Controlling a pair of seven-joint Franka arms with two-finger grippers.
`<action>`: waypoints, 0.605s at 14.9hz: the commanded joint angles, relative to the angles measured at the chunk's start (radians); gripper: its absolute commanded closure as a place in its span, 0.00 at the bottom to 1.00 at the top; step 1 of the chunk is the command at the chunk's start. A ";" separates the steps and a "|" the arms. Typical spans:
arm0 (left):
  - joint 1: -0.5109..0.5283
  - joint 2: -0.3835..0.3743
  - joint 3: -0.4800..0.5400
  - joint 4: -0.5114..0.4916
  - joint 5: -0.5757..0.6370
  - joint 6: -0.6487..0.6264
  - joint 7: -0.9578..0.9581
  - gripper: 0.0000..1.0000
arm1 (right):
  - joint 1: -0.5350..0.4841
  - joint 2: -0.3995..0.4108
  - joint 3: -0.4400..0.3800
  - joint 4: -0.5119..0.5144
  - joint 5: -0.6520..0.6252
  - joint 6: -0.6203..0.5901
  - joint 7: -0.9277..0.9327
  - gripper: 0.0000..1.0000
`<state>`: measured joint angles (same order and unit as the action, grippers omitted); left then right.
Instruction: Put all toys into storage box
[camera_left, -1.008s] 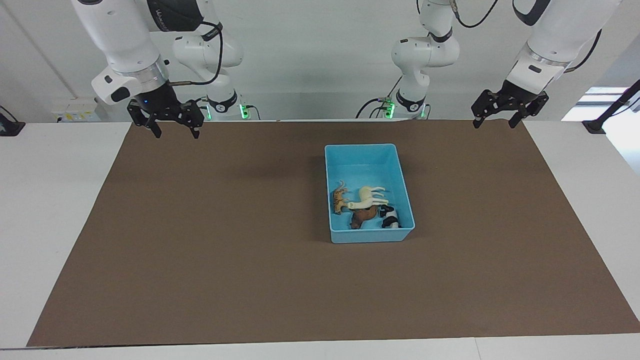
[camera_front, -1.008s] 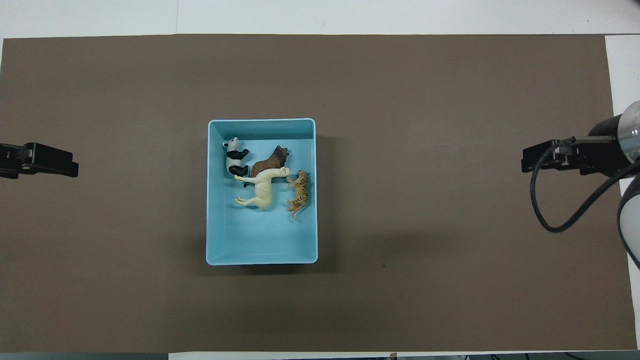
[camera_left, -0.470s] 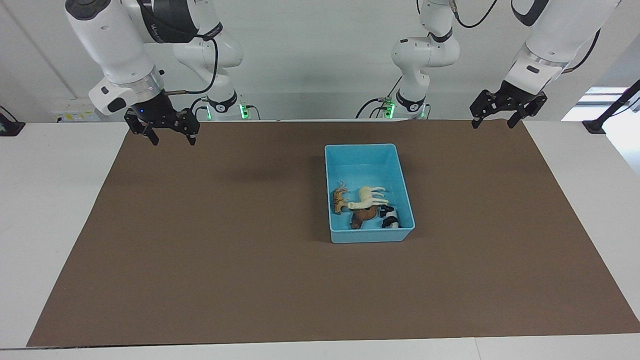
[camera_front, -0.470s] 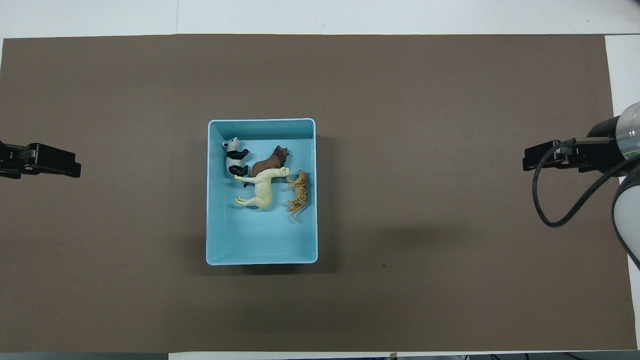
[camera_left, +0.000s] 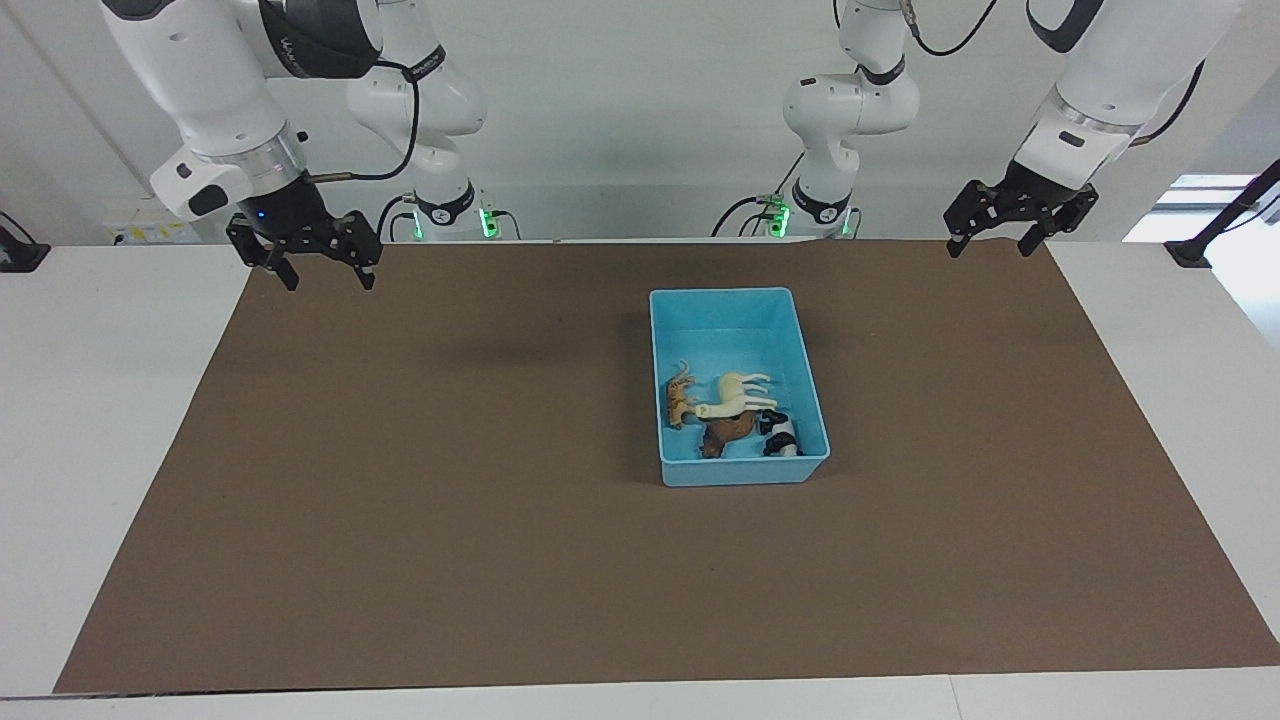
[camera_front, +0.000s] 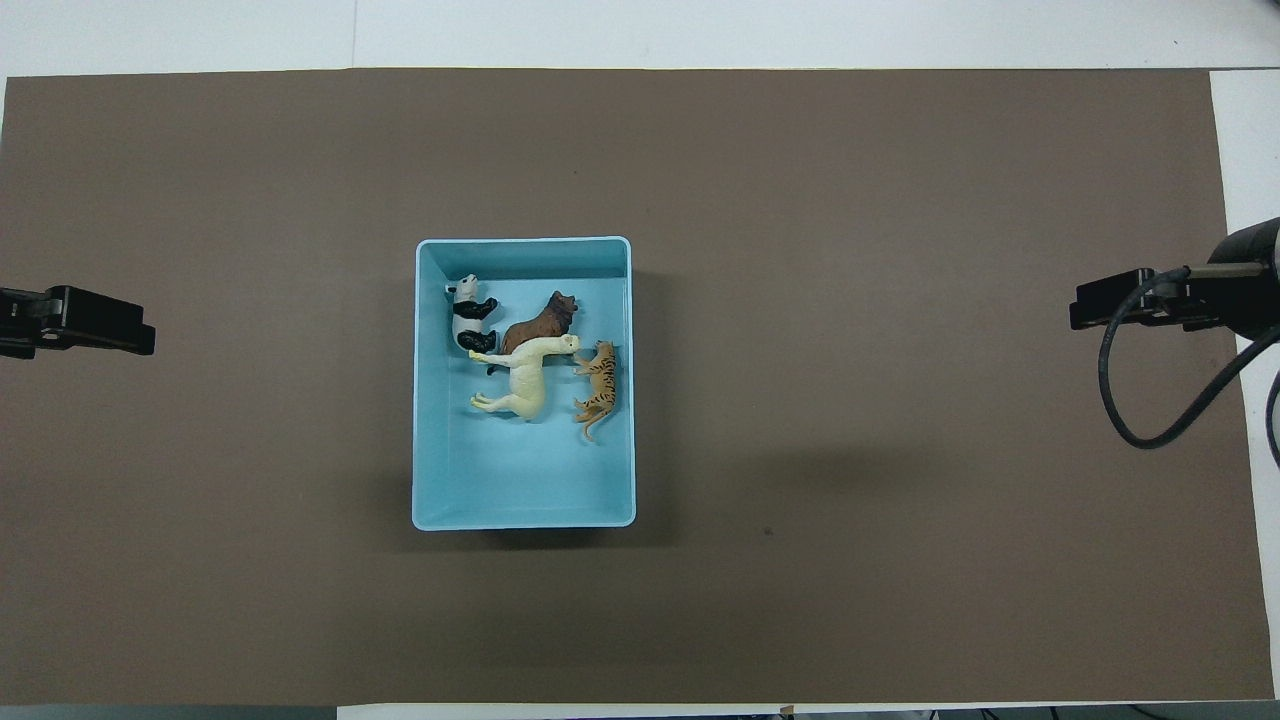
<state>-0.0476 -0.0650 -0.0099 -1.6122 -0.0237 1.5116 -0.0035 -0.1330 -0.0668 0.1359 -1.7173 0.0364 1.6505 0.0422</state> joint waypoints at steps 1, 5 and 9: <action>-0.006 -0.015 0.004 -0.017 0.008 -0.005 0.005 0.00 | -0.016 0.039 0.008 0.051 0.002 -0.031 -0.025 0.00; -0.005 -0.015 0.005 -0.017 0.008 -0.007 0.005 0.00 | -0.051 0.036 0.010 0.044 0.002 -0.018 -0.015 0.00; -0.005 -0.015 0.005 -0.017 0.008 -0.007 0.005 0.00 | -0.063 0.033 0.010 0.042 0.002 -0.021 -0.024 0.00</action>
<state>-0.0476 -0.0650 -0.0102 -1.6123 -0.0237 1.5115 -0.0035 -0.1744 -0.0406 0.1353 -1.6921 0.0357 1.6439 0.0422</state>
